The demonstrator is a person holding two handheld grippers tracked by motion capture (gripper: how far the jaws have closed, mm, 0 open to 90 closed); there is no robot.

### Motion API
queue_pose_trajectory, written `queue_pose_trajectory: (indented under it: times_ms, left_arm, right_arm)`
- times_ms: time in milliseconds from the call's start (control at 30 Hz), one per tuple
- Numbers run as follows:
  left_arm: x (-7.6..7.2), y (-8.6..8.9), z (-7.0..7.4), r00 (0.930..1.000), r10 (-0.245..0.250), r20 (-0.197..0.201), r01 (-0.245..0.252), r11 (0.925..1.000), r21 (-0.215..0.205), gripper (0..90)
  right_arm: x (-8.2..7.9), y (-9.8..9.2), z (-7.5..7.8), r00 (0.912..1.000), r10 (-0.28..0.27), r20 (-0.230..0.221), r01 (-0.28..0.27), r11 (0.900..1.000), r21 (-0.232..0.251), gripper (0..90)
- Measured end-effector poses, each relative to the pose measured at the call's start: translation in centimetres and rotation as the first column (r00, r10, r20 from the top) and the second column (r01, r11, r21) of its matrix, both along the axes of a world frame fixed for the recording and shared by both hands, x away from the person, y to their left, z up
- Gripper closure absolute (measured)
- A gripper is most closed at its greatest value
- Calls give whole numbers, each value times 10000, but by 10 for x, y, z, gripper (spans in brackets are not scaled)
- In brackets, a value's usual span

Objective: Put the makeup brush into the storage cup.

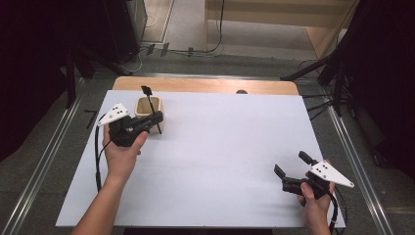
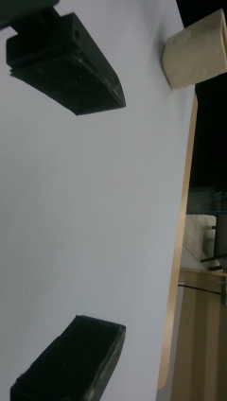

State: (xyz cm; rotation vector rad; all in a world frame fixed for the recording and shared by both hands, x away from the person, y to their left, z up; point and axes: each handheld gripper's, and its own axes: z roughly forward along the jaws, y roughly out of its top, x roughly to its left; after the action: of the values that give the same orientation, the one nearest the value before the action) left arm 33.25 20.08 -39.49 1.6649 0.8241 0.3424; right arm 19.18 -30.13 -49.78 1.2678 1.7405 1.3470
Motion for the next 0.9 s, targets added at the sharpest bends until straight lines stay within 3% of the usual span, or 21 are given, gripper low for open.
queue_pose_trajectory:
  times_ms: [533, 900]
  left_arm:
    - [21, 10, 13, 9989, 441, 164, -439, 9990, -113, 865]
    - [38, 17, 19, 9942, 973, 455, -968, 9952, -118, 866]
  right_arm:
    - [0, -1, -1, 10000, -34, -41, 34, 10000, -32, 0]
    - [1, 1, -3, 9999, 55, -94, -56, 9999, -104, 0]
